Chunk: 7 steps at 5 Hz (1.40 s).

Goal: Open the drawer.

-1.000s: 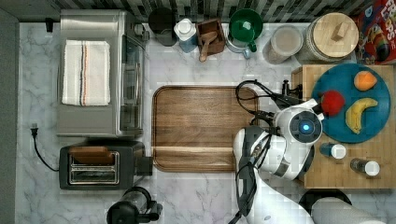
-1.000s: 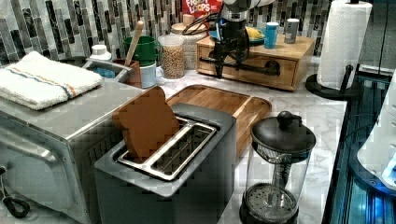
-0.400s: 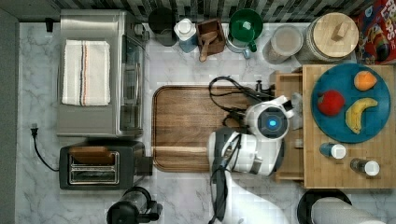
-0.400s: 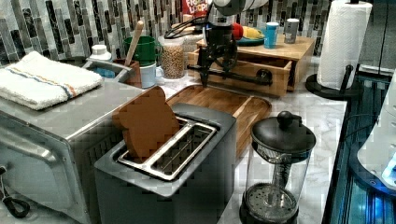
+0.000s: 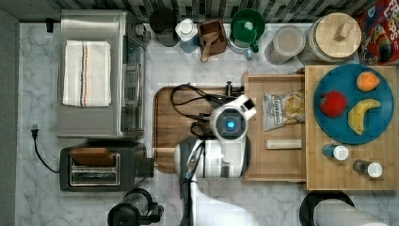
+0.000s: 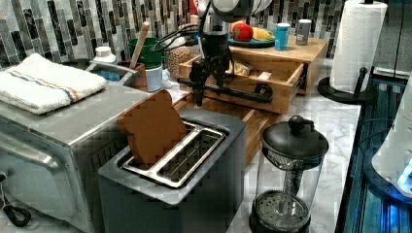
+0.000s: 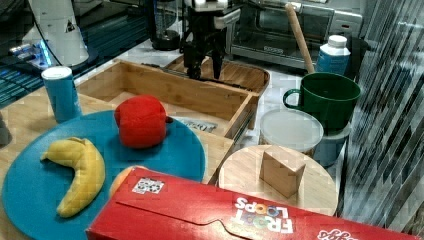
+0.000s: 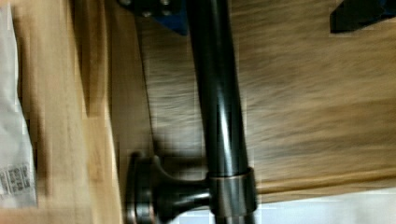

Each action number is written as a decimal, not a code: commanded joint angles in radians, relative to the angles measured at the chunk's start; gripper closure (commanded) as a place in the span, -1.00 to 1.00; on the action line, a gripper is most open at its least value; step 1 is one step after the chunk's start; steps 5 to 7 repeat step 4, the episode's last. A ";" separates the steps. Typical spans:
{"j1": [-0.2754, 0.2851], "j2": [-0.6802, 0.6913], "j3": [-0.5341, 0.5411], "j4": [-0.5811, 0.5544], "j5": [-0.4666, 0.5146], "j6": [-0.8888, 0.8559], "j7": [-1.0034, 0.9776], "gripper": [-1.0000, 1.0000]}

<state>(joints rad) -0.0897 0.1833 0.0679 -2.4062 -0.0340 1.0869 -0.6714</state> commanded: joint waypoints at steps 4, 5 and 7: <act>0.080 -0.053 0.113 -0.026 -0.006 -0.012 0.115 -1.00; 0.080 -0.053 0.113 -0.026 -0.006 -0.012 0.115 -1.00; 0.080 -0.053 0.113 -0.026 -0.006 -0.012 0.115 -1.00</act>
